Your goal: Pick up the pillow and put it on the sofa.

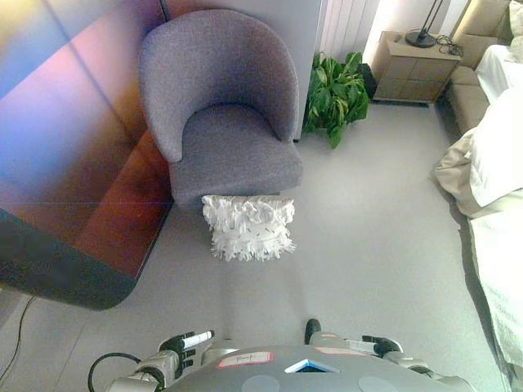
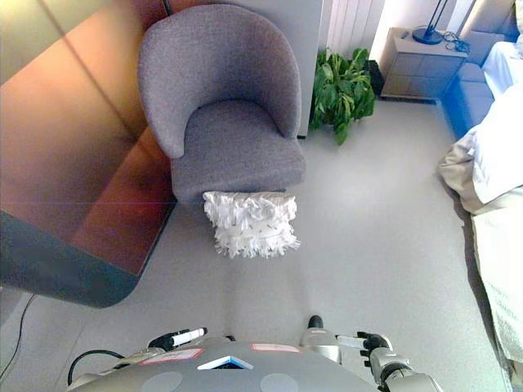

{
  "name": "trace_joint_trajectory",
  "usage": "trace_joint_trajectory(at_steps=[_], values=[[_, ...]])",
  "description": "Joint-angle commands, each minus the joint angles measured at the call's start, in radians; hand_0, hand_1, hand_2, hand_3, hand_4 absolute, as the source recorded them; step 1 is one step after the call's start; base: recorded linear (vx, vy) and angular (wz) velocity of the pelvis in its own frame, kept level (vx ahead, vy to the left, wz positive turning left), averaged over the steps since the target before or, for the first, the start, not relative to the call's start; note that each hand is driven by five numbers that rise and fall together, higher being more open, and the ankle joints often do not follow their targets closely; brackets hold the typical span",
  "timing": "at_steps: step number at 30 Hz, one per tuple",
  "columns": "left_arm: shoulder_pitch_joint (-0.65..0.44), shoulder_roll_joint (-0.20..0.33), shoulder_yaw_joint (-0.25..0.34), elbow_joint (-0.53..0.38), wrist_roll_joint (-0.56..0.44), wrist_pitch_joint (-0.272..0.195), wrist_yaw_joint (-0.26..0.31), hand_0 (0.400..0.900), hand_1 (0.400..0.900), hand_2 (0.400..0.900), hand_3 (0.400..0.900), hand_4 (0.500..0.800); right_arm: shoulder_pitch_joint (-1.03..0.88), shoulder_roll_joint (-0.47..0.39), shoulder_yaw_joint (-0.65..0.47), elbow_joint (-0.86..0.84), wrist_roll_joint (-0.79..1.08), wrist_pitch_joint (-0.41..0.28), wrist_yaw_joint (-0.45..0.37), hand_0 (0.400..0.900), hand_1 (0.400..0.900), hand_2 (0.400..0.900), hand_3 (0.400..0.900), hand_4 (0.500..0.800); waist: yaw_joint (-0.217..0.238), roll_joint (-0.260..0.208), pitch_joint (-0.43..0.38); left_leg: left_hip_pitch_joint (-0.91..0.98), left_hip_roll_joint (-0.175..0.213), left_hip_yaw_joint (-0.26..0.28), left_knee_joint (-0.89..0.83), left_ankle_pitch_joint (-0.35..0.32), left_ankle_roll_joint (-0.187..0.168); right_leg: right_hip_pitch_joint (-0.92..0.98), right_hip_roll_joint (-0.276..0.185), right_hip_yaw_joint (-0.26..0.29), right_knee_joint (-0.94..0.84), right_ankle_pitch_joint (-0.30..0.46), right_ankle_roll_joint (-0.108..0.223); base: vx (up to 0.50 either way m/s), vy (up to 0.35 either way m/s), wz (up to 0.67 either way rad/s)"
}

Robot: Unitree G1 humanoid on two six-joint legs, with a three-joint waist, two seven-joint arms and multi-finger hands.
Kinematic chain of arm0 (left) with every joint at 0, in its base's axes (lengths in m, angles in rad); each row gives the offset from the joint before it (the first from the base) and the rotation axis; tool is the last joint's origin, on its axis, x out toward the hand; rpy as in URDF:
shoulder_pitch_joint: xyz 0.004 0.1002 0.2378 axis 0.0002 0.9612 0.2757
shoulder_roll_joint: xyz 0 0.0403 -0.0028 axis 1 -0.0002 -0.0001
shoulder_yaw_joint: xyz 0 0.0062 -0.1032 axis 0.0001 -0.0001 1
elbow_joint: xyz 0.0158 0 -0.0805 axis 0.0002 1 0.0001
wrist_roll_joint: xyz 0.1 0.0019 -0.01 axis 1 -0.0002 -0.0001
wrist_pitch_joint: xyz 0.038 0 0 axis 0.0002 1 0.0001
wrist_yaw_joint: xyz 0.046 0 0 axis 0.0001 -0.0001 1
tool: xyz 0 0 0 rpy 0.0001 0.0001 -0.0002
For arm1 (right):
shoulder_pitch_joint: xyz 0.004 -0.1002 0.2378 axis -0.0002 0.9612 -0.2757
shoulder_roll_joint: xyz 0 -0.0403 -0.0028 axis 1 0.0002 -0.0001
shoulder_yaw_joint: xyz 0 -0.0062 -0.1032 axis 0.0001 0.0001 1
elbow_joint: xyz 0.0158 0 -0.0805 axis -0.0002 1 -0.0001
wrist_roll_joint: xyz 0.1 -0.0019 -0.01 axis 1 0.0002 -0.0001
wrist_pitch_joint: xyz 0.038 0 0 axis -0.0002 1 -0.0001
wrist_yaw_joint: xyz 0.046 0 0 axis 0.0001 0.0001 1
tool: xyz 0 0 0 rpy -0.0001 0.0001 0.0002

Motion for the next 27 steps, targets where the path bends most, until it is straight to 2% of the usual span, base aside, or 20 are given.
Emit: trace_joint_trajectory(at_steps=[1,9,13,15,17,18,20,22,23,25,27], values=[[-0.060,0.033,-0.008,0.015,-0.003,-0.020,0.013,0.900,0.900,0.900,0.900,0.800,-0.076,-0.001,-0.013,0.051,0.009,-0.031,-0.029,0.900,0.900,0.900,0.900,0.800,-0.002,-0.033,0.061,-0.016,-0.070,0.007,-0.006,-0.003,0.069,0.096,0.018,-0.014,0.008,-0.098,0.013,0.01,-0.033,-0.01],[-0.067,0.035,-0.009,0.015,0.001,-0.009,0.009,0.900,0.900,0.900,0.900,0.800,-0.074,-0.005,-0.001,0.044,-0.019,-0.020,-0.042,0.900,0.900,0.900,0.900,0.800,-0.007,-0.033,0.065,-0.018,-0.063,0.002,-0.006,0.001,0.065,0.096,0.030,-0.006,0.006,-0.103,0.006,0.00,-0.044,0.01],[-0.069,0.040,-0.018,0.015,0.017,-0.004,0.010,0.900,0.900,0.900,0.900,0.800,-0.075,-0.005,0.003,0.046,-0.024,-0.011,-0.059,0.900,0.900,0.900,0.900,0.800,-0.016,-0.032,0.073,-0.021,-0.054,-0.013,-0.006,0.010,0.067,0.083,0.053,0.015,0.062,-0.140,-0.010,0.01,-0.084,0.11],[-0.078,0.046,-0.023,0.013,0.010,-0.004,0.018,0.900,0.900,0.900,0.900,0.800,-0.080,-0.008,0.012,0.040,-0.012,0.000,-0.051,0.900,0.900,0.900,0.900,0.800,-0.022,-0.042,0.094,-0.044,-0.037,-0.027,0.061,0.006,0.064,0.050,0.065,0.041,0.117,-0.159,-0.030,-0.01,-0.121,0.11],[-0.084,0.048,-0.020,0.010,-0.001,-0.006,0.021,0.900,0.900,0.900,0.900,0.800,-0.088,-0.012,0.016,0.036,-0.014,0.011,-0.046,0.900,0.900,0.900,0.900,0.800,-0.024,-0.054,0.108,-0.071,-0.027,-0.025,0.137,-0.013,0.063,0.032,0.061,0.041,0.138,-0.160,-0.039,-0.03,-0.120,0.00],[-0.091,0.048,-0.011,0.005,-0.008,-0.011,0.022,0.900,0.900,0.900,0.900,0.800,-0.097,-0.018,0.021,0.034,-0.020,0.021,-0.045,0.900,0.900,0.900,0.900,0.800,-0.024,-0.076,0.130,-0.111,-0.010,-0.007,0.262,-0.022,0.065,0.017,0.054,0.038,0.156,-0.159,-0.056,-0.03,-0.178,-0.05],[-0.086,0.048,0.005,0.005,-0.008,-0.024,0.017,0.900,0.900,0.900,0.900,0.800,-0.101,-0.030,0.027,0.038,-0.031,0.021,-0.042,0.900,0.900,0.900,0.900,0.800,-0.012,-0.094,0.159,-0.198,0.010,-0.012,0.445,0.028,0.070,0.014,0.054,0.032,0.167,-0.156,-0.079,0.04,-0.218,-0.25],[-0.071,0.046,0.022,0.006,-0.011,-0.034,0.001,0.900,0.900,0.900,0.900,0.800,-0.097,-0.042,0.024,0.037,-0.030,0.014,-0.039,0.900,0.900,0.900,0.900,0.800,0.014,-0.084,0.196,-0.306,0.003,-0.003,0.505,0.086,0.061,0.041,0.073,0.049,0.177,-0.170,-0.088,0.17,-0.113,-0.41],[-0.063,0.044,0.026,0.009,-0.010,-0.039,-0.001,0.900,0.900,0.900,0.900,0.800,-0.095,-0.045,0.017,0.038,-0.033,0.011,-0.042,0.900,0.900,0.900,0.900,0.800,0.025,-0.076,0.208,-0.331,-0.001,0.004,0.488,0.103,0.053,0.058,0.081,0.052,0.176,-0.178,-0.085,0.28,0.008,-0.38],[-0.044,0.043,0.032,0.012,-0.009,-0.037,-0.002,0.900,0.900,0.900,0.900,0.800,-0.090,-0.053,-0.004,0.039,-0.055,0.006,-0.035,0.900,0.900,0.900,0.900,0.800,0.055,-0.047,0.220,-0.366,-0.010,0.028,0.346,0.187,0.023,0.118,0.107,0.052,0.153,-0.196,-0.073,0.38,0.046,-0.42],[-0.026,0.043,0.032,0.019,-0.016,-0.041,0.002,0.900,0.900,0.900,0.900,0.800,-0.082,-0.057,-0.011,0.042,-0.060,-0.007,-0.025,0.900,0.900,0.900,0.900,0.800,0.088,-0.031,0.226,-0.394,-0.021,0.016,0.178,0.262,0.001,0.179,0.120,0.067,0.114,-0.208,-0.063,0.45,0.066,-0.53]])
